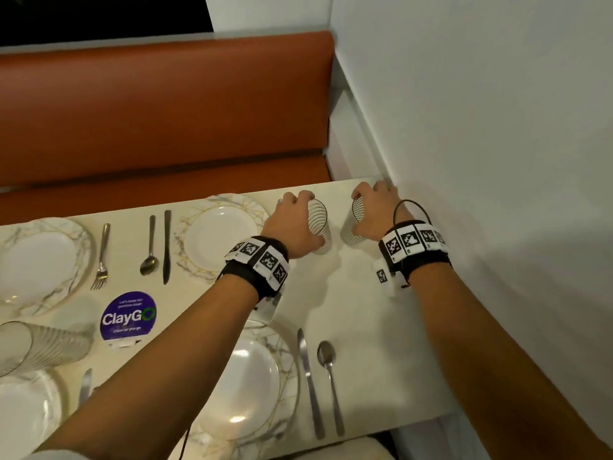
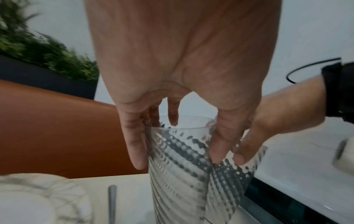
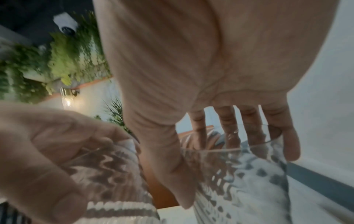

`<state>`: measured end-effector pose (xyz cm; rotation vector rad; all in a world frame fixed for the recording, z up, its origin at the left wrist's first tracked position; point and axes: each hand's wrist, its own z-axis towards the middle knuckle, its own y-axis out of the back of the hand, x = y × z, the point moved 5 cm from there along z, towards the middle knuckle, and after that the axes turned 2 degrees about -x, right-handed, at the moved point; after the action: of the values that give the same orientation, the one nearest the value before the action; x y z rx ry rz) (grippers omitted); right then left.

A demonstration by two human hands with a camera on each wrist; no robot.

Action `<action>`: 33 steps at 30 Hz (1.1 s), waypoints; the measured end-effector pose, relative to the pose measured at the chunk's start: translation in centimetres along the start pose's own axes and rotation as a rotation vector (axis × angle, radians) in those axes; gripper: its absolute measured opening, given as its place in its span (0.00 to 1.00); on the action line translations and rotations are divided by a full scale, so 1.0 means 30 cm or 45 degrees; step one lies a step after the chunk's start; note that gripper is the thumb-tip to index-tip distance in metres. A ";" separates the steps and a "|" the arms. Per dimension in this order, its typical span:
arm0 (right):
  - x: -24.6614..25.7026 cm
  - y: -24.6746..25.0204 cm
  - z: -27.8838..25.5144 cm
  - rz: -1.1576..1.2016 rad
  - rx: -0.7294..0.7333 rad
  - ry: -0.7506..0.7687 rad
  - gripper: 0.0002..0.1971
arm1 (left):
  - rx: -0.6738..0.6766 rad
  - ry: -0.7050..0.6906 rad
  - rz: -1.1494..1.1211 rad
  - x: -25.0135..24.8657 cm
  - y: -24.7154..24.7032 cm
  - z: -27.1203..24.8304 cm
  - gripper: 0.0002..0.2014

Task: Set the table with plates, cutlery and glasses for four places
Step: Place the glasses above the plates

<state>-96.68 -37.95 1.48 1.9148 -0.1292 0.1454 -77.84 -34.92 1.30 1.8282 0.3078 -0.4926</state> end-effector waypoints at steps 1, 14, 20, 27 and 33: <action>0.029 -0.002 -0.029 0.029 -0.022 0.024 0.36 | -0.011 0.018 -0.044 0.043 0.020 -0.039 0.45; 0.527 -0.227 -0.308 0.187 0.091 0.245 0.36 | -0.141 0.266 -0.285 0.624 0.197 -0.437 0.43; 0.670 -0.305 -0.347 0.066 0.104 0.226 0.35 | -0.114 0.296 -0.148 0.803 0.188 -0.500 0.44; 0.681 -0.355 -0.373 -0.095 0.208 0.129 0.37 | -0.081 0.234 -0.074 0.882 0.150 -0.517 0.46; 0.639 -0.368 -0.399 -0.147 0.206 0.077 0.39 | -0.048 0.230 -0.085 0.891 0.149 -0.518 0.46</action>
<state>-76.46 -23.31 -1.56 2.0714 0.0346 0.1394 -49.65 -22.46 -3.84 1.8331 0.4995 -0.3657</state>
